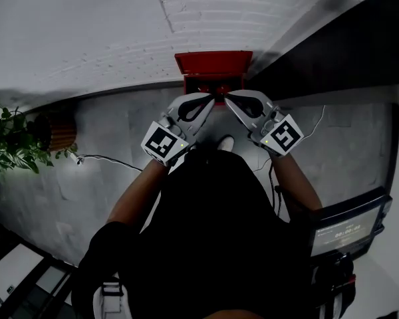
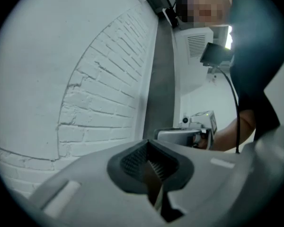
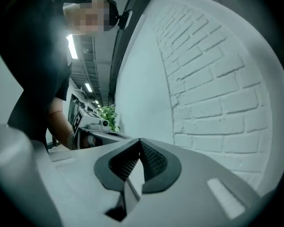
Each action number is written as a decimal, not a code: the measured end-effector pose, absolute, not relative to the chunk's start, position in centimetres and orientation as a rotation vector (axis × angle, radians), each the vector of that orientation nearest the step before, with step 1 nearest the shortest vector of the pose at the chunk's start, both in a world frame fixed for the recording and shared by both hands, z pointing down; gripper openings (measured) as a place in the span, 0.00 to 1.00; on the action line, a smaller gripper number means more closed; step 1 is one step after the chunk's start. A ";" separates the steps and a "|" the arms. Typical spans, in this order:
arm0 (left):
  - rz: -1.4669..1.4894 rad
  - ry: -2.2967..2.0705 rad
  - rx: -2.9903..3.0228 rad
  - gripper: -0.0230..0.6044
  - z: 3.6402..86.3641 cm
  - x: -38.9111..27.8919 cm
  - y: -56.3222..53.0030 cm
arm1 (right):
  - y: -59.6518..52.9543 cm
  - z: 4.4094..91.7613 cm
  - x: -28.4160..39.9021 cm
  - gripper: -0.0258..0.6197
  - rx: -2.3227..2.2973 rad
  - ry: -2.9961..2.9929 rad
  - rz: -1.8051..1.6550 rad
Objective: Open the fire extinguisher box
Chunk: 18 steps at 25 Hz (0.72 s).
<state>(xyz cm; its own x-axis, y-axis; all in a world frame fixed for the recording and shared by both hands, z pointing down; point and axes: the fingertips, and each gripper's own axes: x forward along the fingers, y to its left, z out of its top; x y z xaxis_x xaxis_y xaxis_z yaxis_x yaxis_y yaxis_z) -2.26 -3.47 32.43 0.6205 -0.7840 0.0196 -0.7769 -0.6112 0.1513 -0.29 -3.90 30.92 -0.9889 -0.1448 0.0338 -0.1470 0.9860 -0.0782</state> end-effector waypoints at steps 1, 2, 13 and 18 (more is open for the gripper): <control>-0.083 -1.314 2.706 0.04 31.8 -2.2 -3.5 | -3.9 30.3 -0.3 0.05 0.235 -3.113 0.111; -0.097 -1.321 2.718 0.04 31.2 -2.2 -3.5 | -3.9 29.6 -0.4 0.05 0.242 -3.125 0.103; -0.156 -1.322 2.751 0.04 28.0 -2.4 -3.6 | -4.2 27.7 -0.3 0.05 0.269 -3.111 0.044; -0.130 -1.308 2.757 0.04 27.7 -2.4 -3.2 | -4.1 28.1 0.0 0.05 0.288 -3.110 0.065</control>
